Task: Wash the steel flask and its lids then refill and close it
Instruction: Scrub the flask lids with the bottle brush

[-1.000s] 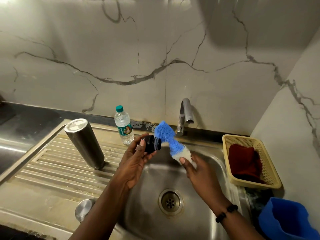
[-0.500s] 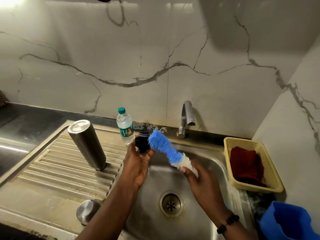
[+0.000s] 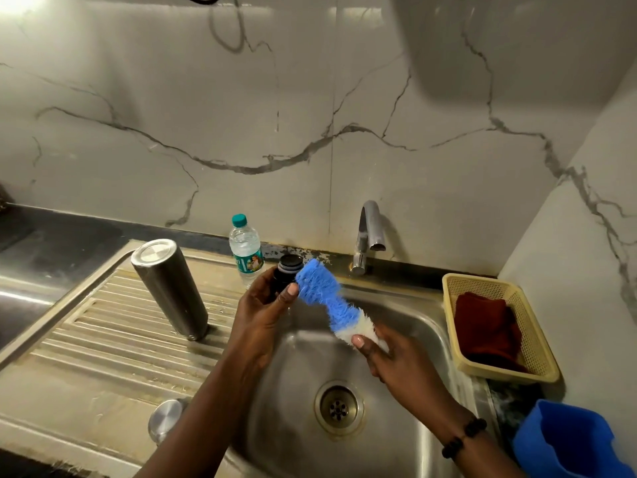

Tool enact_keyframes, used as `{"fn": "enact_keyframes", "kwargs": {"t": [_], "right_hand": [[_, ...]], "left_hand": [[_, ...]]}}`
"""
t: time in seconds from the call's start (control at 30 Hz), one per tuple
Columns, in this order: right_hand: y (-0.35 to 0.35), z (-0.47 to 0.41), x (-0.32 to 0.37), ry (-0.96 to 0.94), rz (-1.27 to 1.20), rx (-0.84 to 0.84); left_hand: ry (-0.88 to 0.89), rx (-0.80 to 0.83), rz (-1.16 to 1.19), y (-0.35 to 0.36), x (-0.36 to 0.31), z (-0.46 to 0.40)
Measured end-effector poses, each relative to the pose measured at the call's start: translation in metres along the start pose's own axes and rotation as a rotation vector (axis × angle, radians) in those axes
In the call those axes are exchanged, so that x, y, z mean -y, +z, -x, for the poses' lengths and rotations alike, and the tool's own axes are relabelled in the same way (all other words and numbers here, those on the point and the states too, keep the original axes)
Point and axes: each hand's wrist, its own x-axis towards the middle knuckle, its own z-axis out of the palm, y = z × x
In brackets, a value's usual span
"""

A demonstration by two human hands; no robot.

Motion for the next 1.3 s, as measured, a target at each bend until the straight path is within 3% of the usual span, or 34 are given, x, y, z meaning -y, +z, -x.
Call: {"fn": "enact_keyframes", "kwargs": {"t": [0.27, 0.37, 0.5, 0.83, 0.97, 1.13, 1.3], "right_hand": [[0.01, -0.003, 0.024, -0.041, -0.007, -0.231], [0.012, -0.005, 0.03, -0.041, 0.062, -0.121], [0.009, -0.01, 0.03, -0.069, 0.112, -0.054], [0.009, -0.011, 0.028, -0.026, 0.178, -0.048], [0.007, 0.001, 0.024, -0.043, 0.217, 0.001], [-0.003, 0.005, 0.021, -0.001, 0.16, -0.005], [-0.011, 0.018, 0.019, 0.006, 0.131, 0.088]], "left_hand": [[0.027, -0.079, 0.026, 0.001, 0.01, -0.006], [0.028, -0.066, 0.04, 0.003, 0.008, -0.008], [0.046, -0.17, 0.051, -0.002, 0.009, -0.011], [0.119, -0.188, -0.162, -0.003, 0.024, 0.003], [0.121, -0.264, -0.122, -0.004, 0.026, 0.014], [0.163, -0.164, -0.225, 0.01, 0.031, 0.04], [0.238, -0.27, -0.279, 0.015, 0.029, 0.046]]}}
